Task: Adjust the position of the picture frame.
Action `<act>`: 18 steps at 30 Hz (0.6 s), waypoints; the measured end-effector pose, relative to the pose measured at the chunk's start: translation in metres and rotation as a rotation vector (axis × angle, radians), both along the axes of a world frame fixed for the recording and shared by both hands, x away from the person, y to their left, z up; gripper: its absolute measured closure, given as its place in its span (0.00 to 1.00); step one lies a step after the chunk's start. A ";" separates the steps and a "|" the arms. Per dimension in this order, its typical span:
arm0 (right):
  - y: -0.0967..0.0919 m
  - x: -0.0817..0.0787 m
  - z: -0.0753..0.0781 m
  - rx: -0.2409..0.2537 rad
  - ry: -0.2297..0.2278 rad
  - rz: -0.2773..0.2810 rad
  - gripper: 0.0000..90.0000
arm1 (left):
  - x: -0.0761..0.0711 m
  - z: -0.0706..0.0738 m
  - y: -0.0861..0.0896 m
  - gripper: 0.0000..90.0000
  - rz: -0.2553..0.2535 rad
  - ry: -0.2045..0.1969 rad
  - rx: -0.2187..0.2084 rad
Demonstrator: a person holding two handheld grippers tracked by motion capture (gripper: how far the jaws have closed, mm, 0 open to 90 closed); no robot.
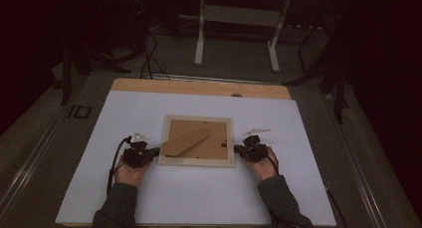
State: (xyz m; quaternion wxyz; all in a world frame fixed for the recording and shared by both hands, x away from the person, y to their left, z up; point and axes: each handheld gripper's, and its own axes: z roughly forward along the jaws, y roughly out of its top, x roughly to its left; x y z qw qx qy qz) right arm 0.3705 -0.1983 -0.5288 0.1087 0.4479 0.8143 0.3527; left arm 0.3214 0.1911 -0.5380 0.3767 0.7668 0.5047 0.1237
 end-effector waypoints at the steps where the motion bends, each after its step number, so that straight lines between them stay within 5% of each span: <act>1: -0.001 0.000 0.000 0.002 0.002 0.000 1.00 | 0.000 0.000 0.000 1.00 -0.001 -0.001 0.001; 18: -0.005 -0.009 -0.001 0.002 -0.015 0.004 1.00 | -0.003 0.001 -0.004 1.00 -0.005 -0.019 -0.011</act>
